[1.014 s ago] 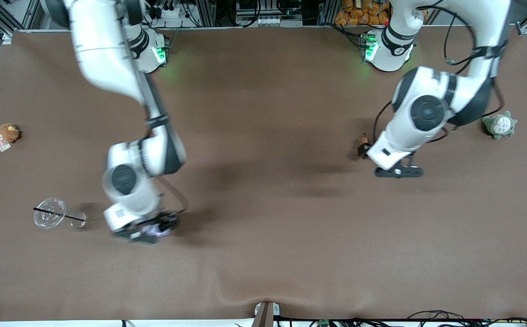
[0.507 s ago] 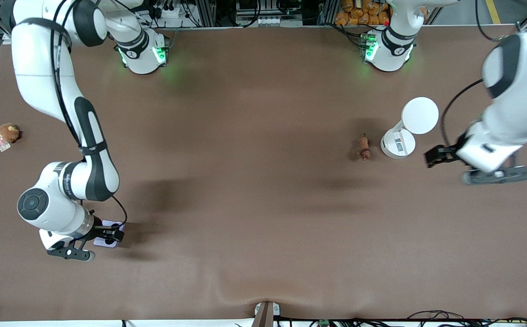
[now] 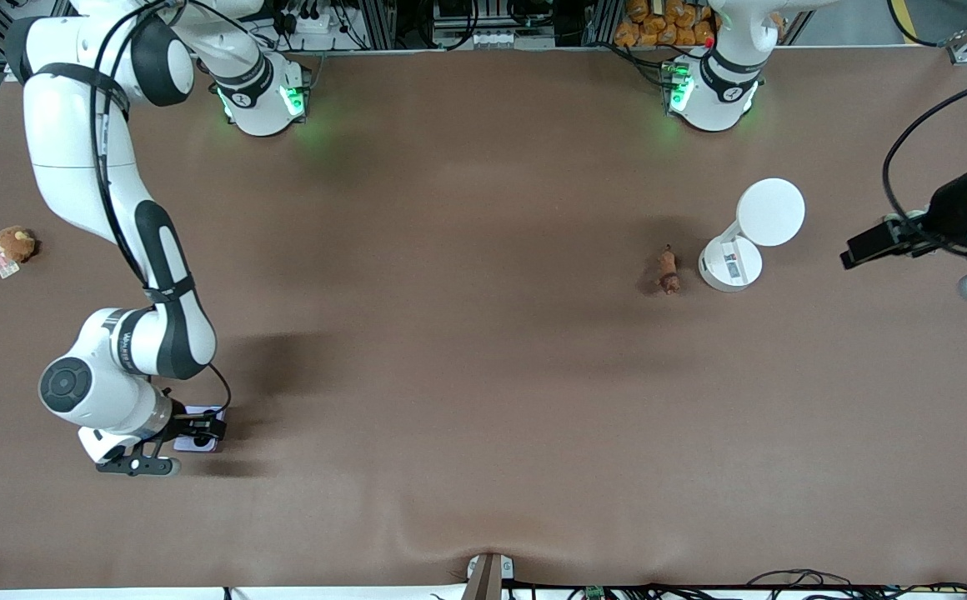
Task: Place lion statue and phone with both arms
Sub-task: 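Set the lion beside the paper cup while the right gripper carries the phone, then lower the phone beside the glass beaker and open the right gripper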
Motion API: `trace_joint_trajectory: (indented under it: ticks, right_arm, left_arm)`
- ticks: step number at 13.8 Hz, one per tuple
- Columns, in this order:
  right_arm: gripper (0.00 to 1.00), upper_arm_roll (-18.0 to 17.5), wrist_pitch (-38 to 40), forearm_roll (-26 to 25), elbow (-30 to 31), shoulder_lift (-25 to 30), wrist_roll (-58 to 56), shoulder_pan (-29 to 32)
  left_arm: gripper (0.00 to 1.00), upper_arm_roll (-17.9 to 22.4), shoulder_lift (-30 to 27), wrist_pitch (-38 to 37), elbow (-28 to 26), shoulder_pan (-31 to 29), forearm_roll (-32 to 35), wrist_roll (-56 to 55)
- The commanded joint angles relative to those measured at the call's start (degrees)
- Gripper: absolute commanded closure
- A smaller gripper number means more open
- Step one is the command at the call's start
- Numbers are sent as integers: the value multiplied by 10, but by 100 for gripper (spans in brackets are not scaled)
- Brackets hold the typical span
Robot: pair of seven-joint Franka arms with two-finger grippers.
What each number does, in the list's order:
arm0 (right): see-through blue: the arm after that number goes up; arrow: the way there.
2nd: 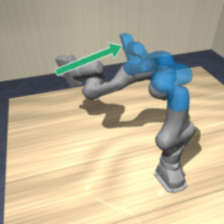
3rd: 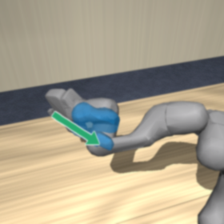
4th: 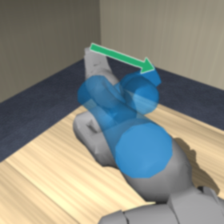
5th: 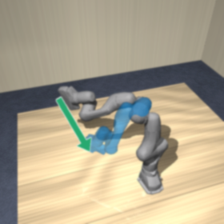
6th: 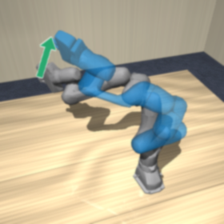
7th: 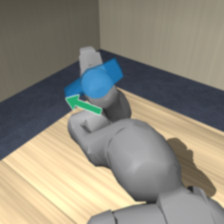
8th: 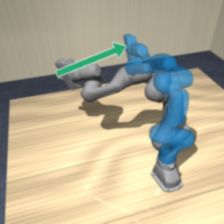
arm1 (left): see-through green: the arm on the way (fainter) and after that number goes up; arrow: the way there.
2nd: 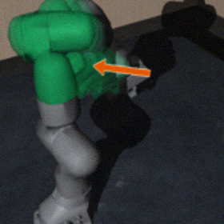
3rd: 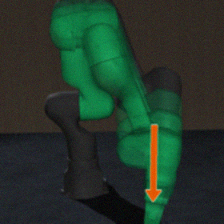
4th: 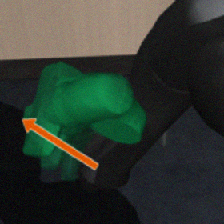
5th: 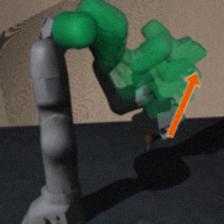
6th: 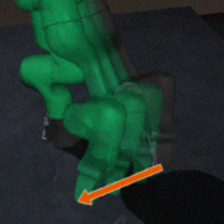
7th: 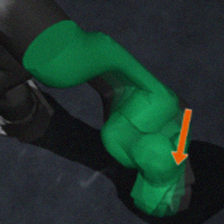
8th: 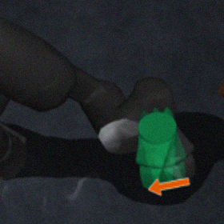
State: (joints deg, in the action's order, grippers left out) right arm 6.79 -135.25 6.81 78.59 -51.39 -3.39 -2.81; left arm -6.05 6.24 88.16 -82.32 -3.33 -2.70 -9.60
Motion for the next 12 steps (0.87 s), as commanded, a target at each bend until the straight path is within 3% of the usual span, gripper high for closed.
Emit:
trace_joint_trajectory:
  ticks: [1, 3, 4, 5, 6, 12]
  right_arm:
    - [81, -14, 5, 8, -13, -2, -14, 12]
    - [77, -14, 4, 9, -12, -2, -14, 12]
    - [63, -14, 3, 8, -11, -2, -14, 12]
    - [28, -14, 3, 8, -11, -3, -15, 12]
    - [0, -14, 1, 8, -10, -3, -15, 11]
    - [0, -14, -7, 8, -6, -4, -14, 11]
  left_arm:
    - [0, 3, -47, -18, -4, -7, -10, 90]
    - [0, 3, -49, -24, -5, -25, -4, 84]
    - [0, 3, -47, -30, -4, -26, -3, 85]
    - [0, 3, -47, -36, -3, -26, -8, 83]
    - [0, 3, -47, -38, -3, -26, -2, 82]
    - [0, -27, -56, -47, 1, -21, -18, 83]
